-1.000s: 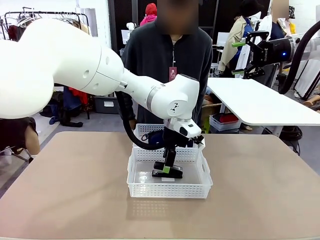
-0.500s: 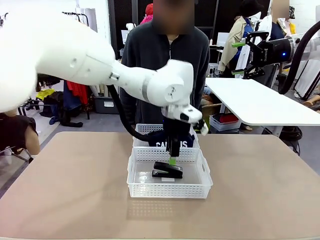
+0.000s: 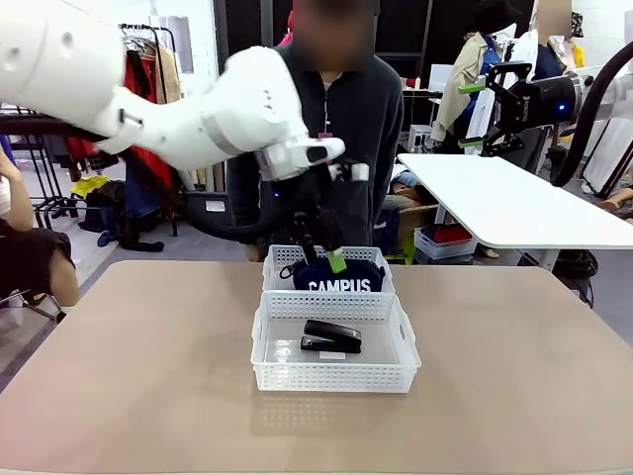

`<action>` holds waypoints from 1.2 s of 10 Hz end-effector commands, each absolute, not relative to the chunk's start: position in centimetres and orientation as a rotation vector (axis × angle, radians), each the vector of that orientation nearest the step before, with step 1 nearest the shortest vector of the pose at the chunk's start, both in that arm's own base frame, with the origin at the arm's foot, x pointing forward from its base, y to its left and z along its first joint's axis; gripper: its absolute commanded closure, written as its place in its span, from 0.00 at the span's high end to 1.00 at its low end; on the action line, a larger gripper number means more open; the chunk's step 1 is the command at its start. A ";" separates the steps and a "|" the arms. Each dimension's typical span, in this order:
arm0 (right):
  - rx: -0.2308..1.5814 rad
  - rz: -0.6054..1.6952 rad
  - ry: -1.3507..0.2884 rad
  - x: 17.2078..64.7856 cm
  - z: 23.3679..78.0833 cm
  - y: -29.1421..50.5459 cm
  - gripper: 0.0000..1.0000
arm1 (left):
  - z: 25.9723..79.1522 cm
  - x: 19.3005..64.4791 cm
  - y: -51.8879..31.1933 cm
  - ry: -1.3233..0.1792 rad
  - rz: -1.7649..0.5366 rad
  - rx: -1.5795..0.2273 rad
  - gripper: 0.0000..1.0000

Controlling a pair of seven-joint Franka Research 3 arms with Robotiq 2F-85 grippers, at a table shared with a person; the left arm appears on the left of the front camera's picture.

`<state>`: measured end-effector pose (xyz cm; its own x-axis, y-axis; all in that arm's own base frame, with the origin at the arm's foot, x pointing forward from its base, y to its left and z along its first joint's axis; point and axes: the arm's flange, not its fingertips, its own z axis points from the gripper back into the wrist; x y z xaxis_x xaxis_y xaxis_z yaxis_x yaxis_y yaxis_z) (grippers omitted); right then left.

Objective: Distribute items into two baskets.
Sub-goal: Place the picked Stapler into the Organizing basket as instructed by the person.

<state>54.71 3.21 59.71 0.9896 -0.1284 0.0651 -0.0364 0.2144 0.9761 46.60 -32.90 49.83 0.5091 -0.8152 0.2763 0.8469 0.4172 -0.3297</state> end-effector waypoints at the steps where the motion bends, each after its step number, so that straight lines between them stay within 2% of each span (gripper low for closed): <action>1: 1.359 -0.065 -0.136 54.5 60.0 3.3 1.00 | 50.0 44.9 -28.3 -0.281 -0.925 -0.605 1.00; 2: 1.359 -0.065 -0.136 54.5 60.0 3.3 1.00 | 50.1 44.7 -27.0 -0.306 -0.865 -0.641 1.00; 4: 1.359 -0.065 -0.136 54.5 60.0 3.3 1.00 | 50.2 44.2 -26.5 -0.322 -0.892 -0.633 1.00; 5: 1.359 -0.065 -0.136 54.5 60.0 3.3 1.00 | 50.1 43.7 -26.9 -0.386 -0.973 -0.505 1.00; 6: 1.359 -0.065 -0.136 54.5 60.0 3.3 1.00 | 51.1 45.7 -26.4 -0.292 -0.842 -0.645 1.00; 10: 1.359 -0.065 -0.136 54.5 60.0 3.3 1.00 | 50.6 45.3 -26.5 -0.306 -0.866 -0.615 1.00; 12: 1.359 -0.065 -0.136 54.5 60.0 3.3 1.00 | 52.3 46.8 -23.1 -0.345 -0.619 -0.669 1.00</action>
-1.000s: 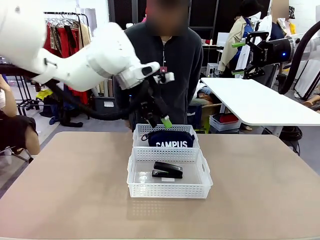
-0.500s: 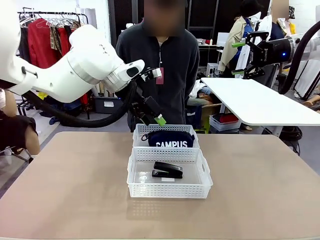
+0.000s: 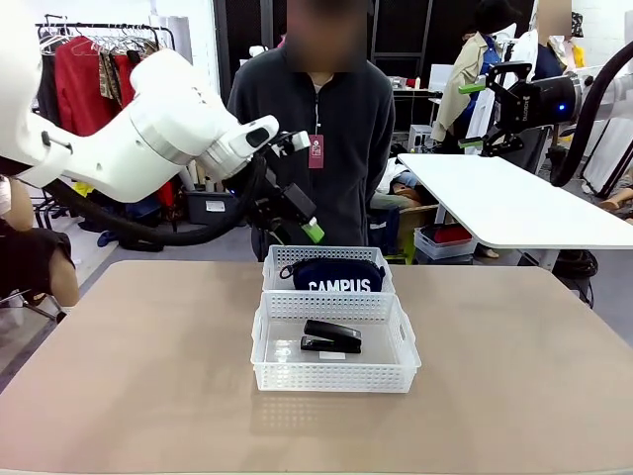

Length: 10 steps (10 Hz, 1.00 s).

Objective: Distribute items into two baskets.
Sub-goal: Place the picked Stapler into the Organizing basket as instructed by the person.

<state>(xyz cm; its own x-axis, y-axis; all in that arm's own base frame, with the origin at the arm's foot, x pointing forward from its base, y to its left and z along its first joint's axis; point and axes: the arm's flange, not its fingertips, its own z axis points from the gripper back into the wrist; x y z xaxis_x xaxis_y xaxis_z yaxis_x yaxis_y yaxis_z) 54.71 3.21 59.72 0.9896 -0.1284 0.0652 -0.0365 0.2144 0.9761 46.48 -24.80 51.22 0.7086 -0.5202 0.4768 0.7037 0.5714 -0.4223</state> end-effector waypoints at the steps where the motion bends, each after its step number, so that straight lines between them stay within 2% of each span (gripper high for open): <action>1: 1.359 -0.065 -0.136 54.5 60.0 3.3 1.00 | 53.0 47.1 -21.8 -0.361 -0.551 -0.695 1.00; 4: 1.359 -0.065 -0.136 54.5 60.0 3.3 1.00 | 55.5 48.7 -16.4 -0.468 -0.417 -0.795 1.00; 8: 1.359 -0.065 -0.136 54.5 60.0 3.3 1.00 | 57.6 50.2 -9.7 -0.565 -0.240 -1.157 1.00; 10: 1.359 -0.065 -0.136 54.5 60.0 3.3 1.00 | 57.2 50.6 -9.3 -0.580 -0.143 -1.195 1.00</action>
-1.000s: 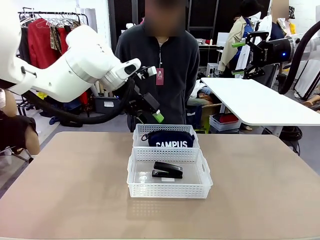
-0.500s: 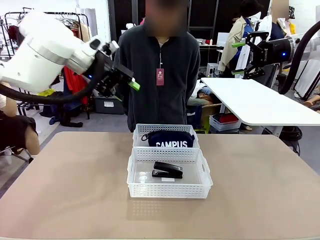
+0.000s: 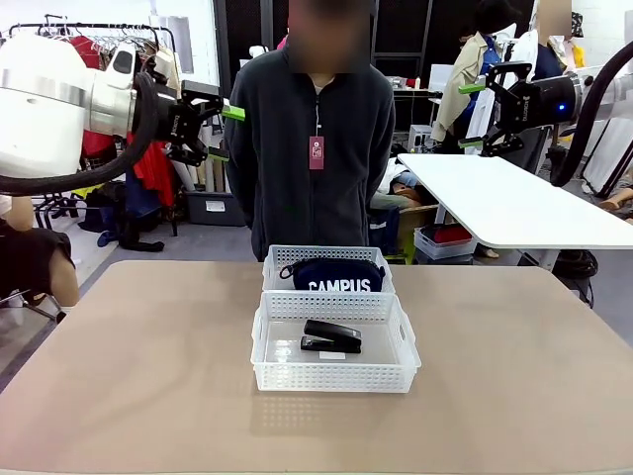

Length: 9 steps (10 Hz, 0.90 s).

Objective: Distribute items into two baskets.
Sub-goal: Place the picked Stapler into the Organizing basket as instructed by the person.

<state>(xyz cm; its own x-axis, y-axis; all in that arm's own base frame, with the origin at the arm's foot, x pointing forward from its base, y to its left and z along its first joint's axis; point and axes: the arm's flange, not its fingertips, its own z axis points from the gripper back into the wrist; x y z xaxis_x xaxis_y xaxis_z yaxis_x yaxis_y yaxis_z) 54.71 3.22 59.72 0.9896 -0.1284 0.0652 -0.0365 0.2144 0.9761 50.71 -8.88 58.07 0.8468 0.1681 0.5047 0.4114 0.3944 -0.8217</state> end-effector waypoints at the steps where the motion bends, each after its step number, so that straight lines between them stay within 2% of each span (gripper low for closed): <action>1: 1.359 -0.065 -0.136 54.5 60.0 3.3 1.00 | 57.1 51.0 -9.3 -0.573 -0.117 -1.244 1.00; 8: 1.359 -0.065 -0.136 54.5 60.0 3.3 1.00 | 57.4 51.1 -8.8 -0.567 -0.123 -1.201 1.00; 9: 1.359 -0.065 -0.136 54.5 60.0 3.3 1.00 | 56.9 51.3 -8.9 -0.418 -0.096 -1.302 1.00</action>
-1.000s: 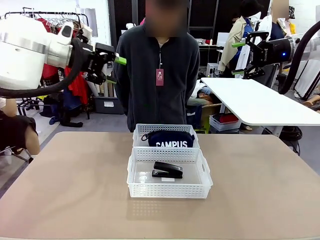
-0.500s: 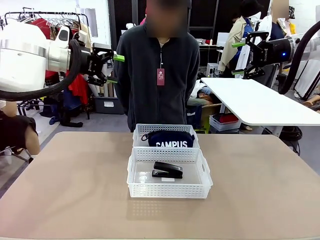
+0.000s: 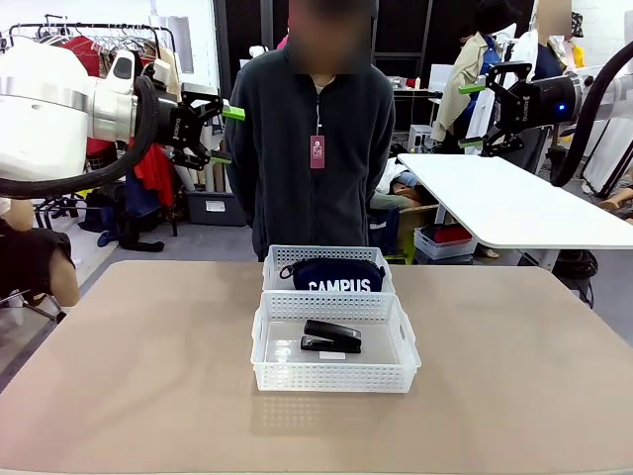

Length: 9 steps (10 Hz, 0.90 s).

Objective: Distribute items into two baskets.
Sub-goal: Place the picked Stapler into the Organizing basket as instructed by the person.

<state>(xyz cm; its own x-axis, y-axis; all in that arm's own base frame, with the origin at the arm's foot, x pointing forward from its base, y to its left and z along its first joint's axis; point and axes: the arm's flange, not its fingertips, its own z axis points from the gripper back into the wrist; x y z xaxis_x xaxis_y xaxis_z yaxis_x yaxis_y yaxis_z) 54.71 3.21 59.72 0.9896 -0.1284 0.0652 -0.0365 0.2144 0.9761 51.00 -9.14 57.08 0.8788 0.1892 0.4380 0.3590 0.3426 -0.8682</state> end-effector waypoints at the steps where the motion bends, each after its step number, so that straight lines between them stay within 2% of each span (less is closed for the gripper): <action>1: 1.359 -0.065 -0.136 54.5 60.0 3.3 1.00 | 56.9 51.7 -8.5 -0.344 -0.098 -1.387 1.00; 4: 1.359 -0.065 -0.136 54.5 60.0 3.3 1.00 | 56.3 52.8 -8.6 -0.294 -0.085 -1.455 1.00; 9: 1.359 -0.065 -0.136 54.5 60.0 3.3 1.00 | 54.8 54.6 -7.9 -0.293 -0.020 -1.537 1.00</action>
